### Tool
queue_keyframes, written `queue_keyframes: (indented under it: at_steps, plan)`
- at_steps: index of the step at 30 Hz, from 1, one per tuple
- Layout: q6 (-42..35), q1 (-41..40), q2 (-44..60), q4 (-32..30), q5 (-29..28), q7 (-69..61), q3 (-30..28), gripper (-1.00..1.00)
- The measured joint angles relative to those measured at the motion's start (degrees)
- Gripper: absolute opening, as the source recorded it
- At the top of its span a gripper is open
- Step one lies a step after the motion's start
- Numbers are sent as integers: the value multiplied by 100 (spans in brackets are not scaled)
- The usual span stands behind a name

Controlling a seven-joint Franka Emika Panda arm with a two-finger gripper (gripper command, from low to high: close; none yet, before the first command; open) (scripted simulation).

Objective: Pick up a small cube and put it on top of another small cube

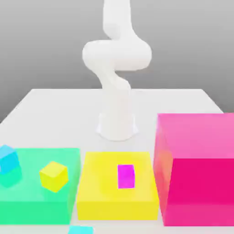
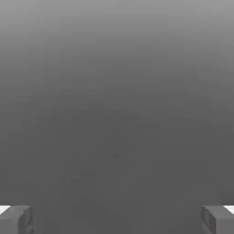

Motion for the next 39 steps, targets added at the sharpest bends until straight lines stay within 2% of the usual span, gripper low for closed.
queue_keyframes:
  at_steps: [15, 29, 33, 34, 39]
  plan:
    - [826, 35, 3151, 170, 304, -486, -437, 0]
    - [1600, -204, 6049, 328, 456, -844, -573, 0]
    - [2170, -305, 6880, 469, 576, -946, -470, 0]
    - [2295, -329, 7040, 501, 604, -967, -440, -100]
    - [2292, -330, 7040, 501, 606, -968, -438, -100]
